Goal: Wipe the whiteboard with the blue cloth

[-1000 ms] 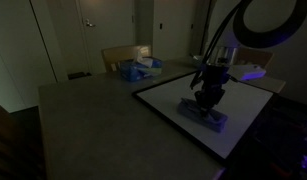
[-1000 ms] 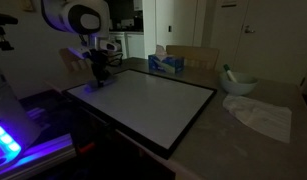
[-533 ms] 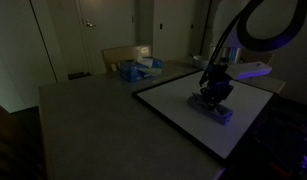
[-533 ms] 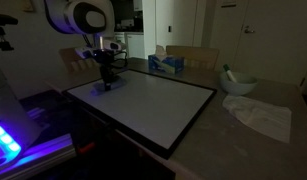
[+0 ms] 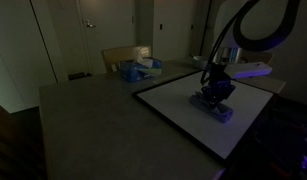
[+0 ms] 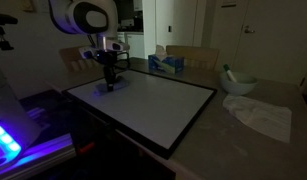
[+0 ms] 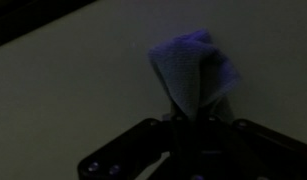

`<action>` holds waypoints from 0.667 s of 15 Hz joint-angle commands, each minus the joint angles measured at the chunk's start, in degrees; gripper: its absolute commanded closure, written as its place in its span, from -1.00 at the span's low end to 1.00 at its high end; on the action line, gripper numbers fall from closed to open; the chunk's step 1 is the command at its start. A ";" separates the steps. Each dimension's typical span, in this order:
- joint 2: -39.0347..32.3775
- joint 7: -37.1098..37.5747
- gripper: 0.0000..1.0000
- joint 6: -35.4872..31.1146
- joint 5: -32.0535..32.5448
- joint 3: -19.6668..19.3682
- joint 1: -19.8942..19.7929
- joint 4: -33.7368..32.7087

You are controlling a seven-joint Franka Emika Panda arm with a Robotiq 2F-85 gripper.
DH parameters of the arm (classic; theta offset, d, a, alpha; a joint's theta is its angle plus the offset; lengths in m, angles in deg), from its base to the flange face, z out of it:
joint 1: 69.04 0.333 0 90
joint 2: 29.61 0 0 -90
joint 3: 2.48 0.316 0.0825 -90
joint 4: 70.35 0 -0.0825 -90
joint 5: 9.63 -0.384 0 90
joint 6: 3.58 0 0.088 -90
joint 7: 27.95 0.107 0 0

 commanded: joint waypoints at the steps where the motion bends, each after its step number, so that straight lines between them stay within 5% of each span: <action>1: -5.09 1.75 0.94 -1.66 4.67 -6.06 1.22 0.43; 10: -4.93 -0.60 0.94 0.88 7.29 -10.57 -0.01 0.50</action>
